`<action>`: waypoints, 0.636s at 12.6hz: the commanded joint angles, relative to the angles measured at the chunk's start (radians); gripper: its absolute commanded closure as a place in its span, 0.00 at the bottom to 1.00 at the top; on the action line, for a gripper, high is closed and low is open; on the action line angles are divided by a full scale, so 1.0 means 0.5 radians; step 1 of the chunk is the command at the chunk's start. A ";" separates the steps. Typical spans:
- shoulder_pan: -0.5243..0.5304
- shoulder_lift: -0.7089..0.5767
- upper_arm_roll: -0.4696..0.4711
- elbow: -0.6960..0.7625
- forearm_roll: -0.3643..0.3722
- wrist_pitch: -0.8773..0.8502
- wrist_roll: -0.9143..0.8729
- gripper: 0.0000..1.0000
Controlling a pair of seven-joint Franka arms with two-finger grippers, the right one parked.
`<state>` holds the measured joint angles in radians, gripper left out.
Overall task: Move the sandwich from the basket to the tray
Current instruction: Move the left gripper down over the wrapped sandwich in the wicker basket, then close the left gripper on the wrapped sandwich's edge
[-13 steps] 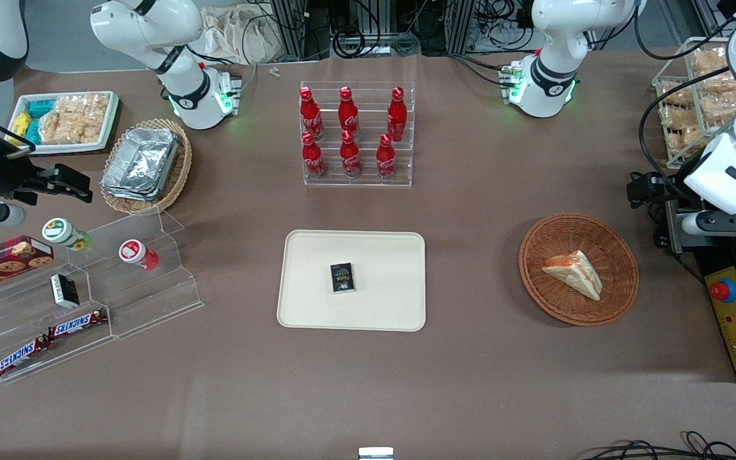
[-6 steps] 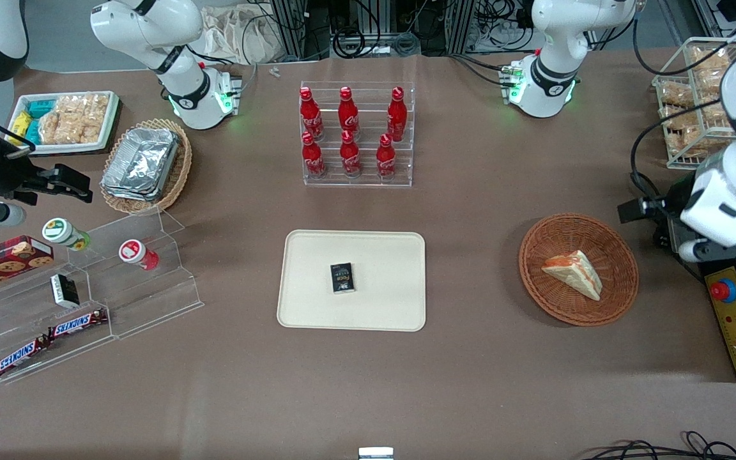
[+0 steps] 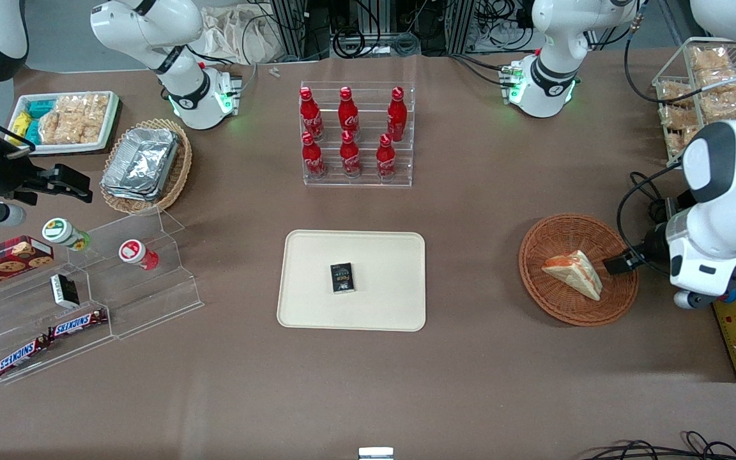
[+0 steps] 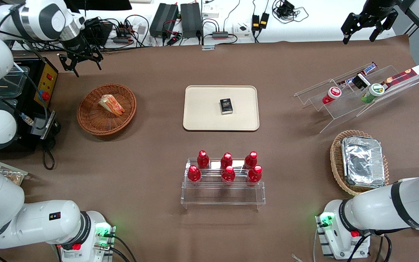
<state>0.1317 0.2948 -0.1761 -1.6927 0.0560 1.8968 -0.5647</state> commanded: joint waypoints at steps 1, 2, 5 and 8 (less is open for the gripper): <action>0.016 0.131 -0.016 0.002 0.041 0.157 -0.274 0.00; 0.016 0.183 -0.016 0.002 0.041 0.258 -0.464 0.00; 0.001 0.306 -0.019 -0.002 0.035 0.379 -0.683 0.00; -0.009 0.322 -0.022 -0.206 0.045 0.510 -0.739 0.00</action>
<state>0.1293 0.4654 -0.1829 -1.7304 0.0626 2.0933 -0.8960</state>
